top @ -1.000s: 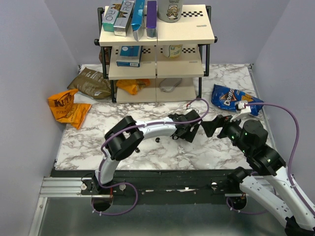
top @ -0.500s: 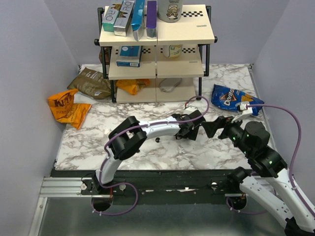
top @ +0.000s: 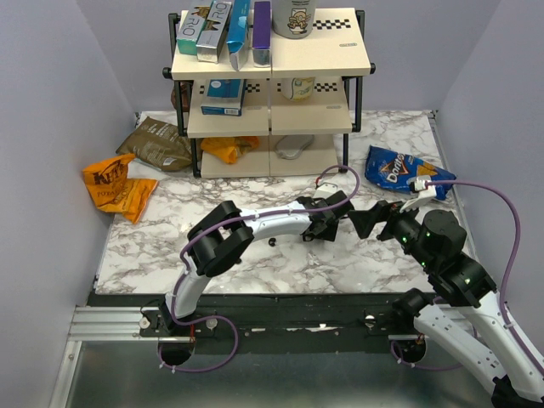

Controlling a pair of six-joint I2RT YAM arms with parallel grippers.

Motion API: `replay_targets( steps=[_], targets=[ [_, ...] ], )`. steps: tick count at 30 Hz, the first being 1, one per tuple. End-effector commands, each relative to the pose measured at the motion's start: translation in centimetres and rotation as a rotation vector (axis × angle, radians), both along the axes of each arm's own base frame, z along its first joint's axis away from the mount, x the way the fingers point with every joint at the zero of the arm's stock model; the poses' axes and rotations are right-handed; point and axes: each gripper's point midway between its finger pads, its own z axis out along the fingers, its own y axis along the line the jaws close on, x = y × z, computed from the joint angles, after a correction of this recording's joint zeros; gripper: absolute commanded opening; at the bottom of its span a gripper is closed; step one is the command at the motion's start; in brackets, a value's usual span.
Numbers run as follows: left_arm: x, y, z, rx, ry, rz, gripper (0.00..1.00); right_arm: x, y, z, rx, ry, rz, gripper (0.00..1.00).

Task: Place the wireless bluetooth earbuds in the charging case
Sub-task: Pick up the charging case at the center of the board.

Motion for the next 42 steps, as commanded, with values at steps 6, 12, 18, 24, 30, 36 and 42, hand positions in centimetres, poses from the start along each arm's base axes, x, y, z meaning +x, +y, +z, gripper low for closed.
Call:
replay_targets(
  steps=[6, 12, 18, 24, 30, 36, 42],
  targets=[
    [-1.0, 1.6, -2.6, 0.085, 0.041, 0.012, 0.71, -0.6, 0.0, -0.4, -0.007, 0.019, 0.02, 1.0],
    [-1.1, 2.0, -1.8, 0.055, 0.018, 0.007, 0.45, -0.8, -0.1, 0.1, 0.007, 0.01, 0.017, 1.0],
    [0.1, 1.5, 4.6, -0.105, -0.135, -0.059, 0.19, -0.8, 0.4, 2.6, 0.046, -0.013, 0.031, 1.0],
    [0.1, 4.0, 9.8, -0.242, -0.264, -0.119, 0.05, 0.1, 1.1, 3.6, 0.064, 0.007, 0.03, 1.0],
    [-2.0, 7.1, 14.0, -0.386, -0.442, -0.249, 0.0, 1.4, 3.6, 3.9, 0.047, 0.037, 0.117, 1.0],
    [-5.2, 9.7, 17.6, -0.56, -0.714, -0.423, 0.0, 2.9, 5.2, 3.9, -0.01, 0.07, 0.159, 0.97],
    [-7.3, 13.5, 19.9, -0.601, -1.033, -0.499, 0.0, 6.7, 3.4, 1.5, -0.351, 0.152, -0.093, 0.96]
  ],
)
